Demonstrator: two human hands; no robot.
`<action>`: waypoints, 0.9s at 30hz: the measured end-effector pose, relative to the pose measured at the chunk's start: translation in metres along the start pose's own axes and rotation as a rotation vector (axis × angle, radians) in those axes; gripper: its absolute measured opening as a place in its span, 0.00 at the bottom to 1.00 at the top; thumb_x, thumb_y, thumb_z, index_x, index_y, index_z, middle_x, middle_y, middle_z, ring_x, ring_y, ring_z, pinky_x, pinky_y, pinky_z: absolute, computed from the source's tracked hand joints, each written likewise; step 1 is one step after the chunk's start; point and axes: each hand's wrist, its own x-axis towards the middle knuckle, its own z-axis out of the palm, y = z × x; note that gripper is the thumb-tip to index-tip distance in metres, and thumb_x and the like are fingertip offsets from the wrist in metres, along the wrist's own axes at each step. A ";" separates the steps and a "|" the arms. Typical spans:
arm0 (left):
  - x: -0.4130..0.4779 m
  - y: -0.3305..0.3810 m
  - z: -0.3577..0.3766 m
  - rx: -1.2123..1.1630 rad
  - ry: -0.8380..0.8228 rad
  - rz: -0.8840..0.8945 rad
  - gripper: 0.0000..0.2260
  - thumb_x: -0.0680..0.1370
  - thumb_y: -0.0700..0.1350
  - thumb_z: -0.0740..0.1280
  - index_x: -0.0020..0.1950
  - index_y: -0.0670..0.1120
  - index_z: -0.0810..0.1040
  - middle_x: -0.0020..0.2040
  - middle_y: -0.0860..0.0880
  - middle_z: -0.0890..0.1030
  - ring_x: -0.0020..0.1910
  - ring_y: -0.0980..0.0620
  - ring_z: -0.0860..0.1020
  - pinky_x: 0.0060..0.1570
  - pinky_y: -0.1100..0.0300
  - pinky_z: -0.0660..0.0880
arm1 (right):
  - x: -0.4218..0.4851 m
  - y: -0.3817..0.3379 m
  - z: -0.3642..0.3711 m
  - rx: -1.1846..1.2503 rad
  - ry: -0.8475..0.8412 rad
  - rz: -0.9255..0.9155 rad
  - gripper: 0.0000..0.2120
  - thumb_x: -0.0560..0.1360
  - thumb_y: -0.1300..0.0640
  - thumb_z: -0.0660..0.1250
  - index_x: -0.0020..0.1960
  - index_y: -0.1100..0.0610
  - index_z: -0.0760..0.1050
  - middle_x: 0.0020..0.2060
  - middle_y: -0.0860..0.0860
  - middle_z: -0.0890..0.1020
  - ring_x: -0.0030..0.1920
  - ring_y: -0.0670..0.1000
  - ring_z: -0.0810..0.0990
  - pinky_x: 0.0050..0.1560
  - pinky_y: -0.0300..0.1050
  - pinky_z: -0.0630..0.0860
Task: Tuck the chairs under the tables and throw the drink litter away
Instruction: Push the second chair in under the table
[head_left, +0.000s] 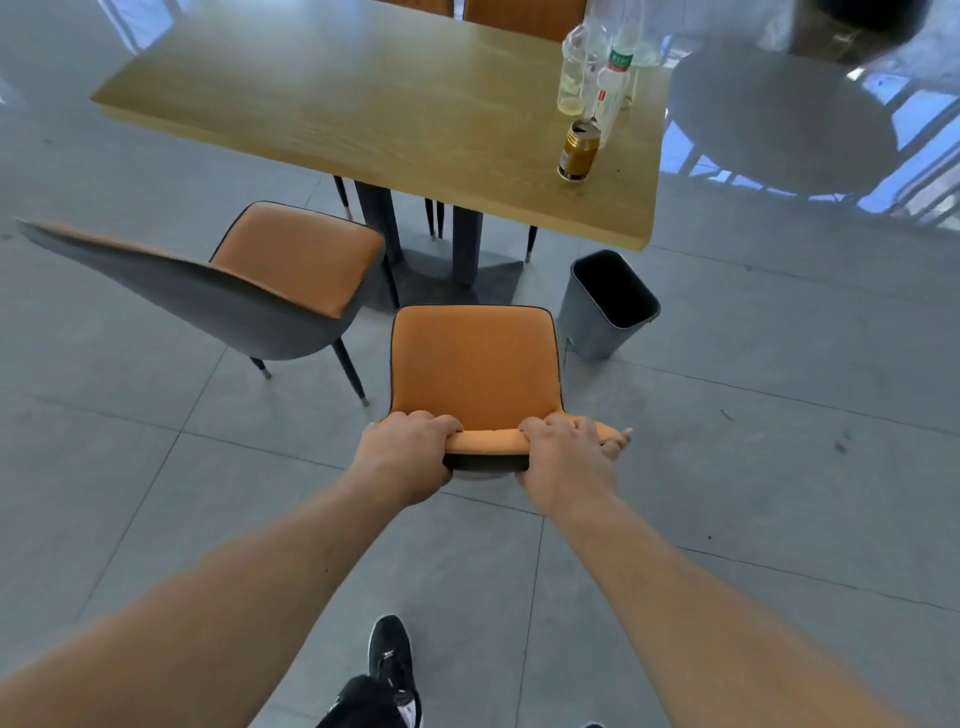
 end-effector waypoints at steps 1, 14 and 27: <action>0.012 -0.011 -0.010 0.007 -0.011 0.015 0.18 0.75 0.53 0.69 0.64 0.65 0.73 0.54 0.56 0.78 0.53 0.49 0.76 0.53 0.45 0.78 | 0.010 -0.011 -0.006 0.014 0.004 0.017 0.10 0.78 0.51 0.70 0.57 0.43 0.75 0.52 0.48 0.76 0.65 0.59 0.70 0.67 0.86 0.50; 0.113 -0.060 -0.059 0.115 0.030 0.141 0.20 0.76 0.54 0.70 0.67 0.64 0.71 0.55 0.56 0.77 0.53 0.50 0.75 0.53 0.48 0.78 | 0.114 -0.051 -0.022 0.012 0.084 0.103 0.09 0.77 0.58 0.66 0.53 0.45 0.75 0.49 0.47 0.78 0.60 0.59 0.72 0.64 0.88 0.49; 0.181 -0.090 -0.097 0.089 -0.013 0.210 0.20 0.76 0.54 0.69 0.68 0.61 0.71 0.55 0.54 0.77 0.53 0.49 0.75 0.49 0.51 0.74 | 0.183 -0.076 -0.052 -0.067 -0.029 0.173 0.10 0.77 0.53 0.66 0.57 0.45 0.72 0.56 0.49 0.77 0.65 0.60 0.70 0.67 0.86 0.50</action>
